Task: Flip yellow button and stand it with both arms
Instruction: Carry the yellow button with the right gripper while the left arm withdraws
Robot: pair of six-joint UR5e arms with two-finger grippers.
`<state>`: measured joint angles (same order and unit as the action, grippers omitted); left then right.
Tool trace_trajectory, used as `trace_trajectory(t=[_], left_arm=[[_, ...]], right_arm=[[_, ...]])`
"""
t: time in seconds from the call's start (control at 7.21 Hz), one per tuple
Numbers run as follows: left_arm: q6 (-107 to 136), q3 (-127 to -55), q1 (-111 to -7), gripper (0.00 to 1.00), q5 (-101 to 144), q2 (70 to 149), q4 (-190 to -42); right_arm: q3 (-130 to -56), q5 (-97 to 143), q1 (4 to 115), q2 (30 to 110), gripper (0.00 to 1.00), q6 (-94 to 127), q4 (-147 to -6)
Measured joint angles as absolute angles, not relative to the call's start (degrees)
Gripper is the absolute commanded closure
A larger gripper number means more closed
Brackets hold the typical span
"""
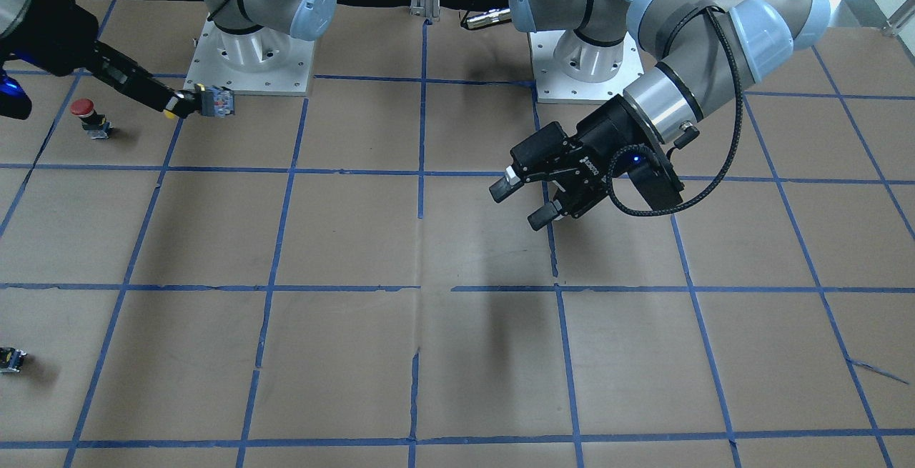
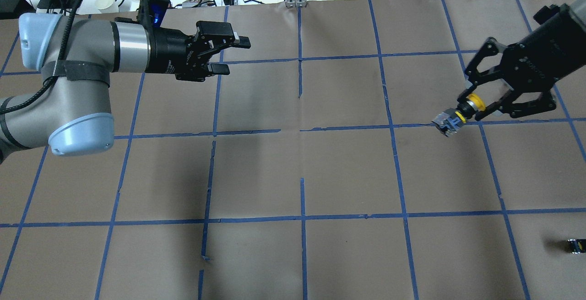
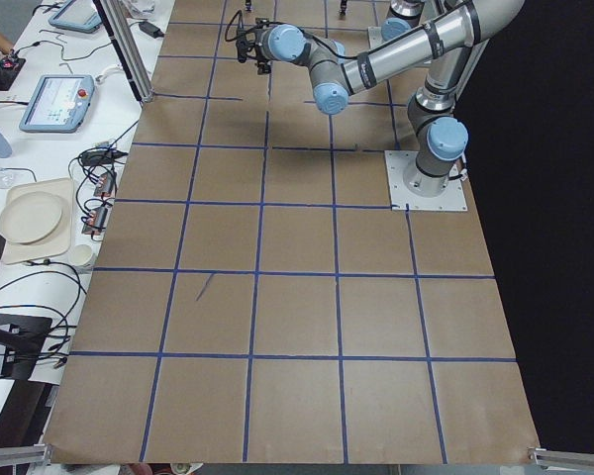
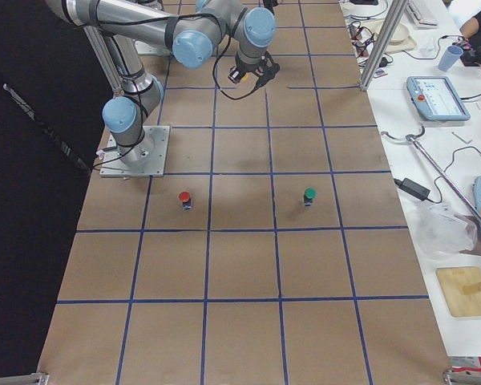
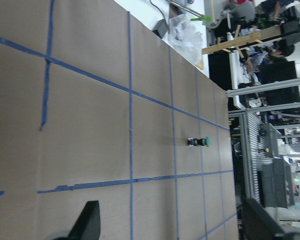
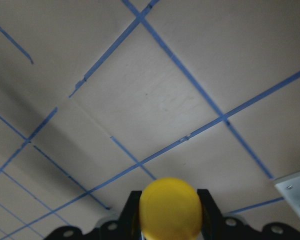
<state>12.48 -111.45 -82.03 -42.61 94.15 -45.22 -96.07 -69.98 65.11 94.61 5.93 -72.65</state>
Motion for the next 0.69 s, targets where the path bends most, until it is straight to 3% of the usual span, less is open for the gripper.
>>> trace_trajectory(t=[0.69], left_arm=[[8.9, -89.9, -89.2, 0.01, -72.6, 100.0, -70.6]], right_arm=[[-97.3, -82.9, 61.9, 92.0, 1.0, -42.8, -87.0]])
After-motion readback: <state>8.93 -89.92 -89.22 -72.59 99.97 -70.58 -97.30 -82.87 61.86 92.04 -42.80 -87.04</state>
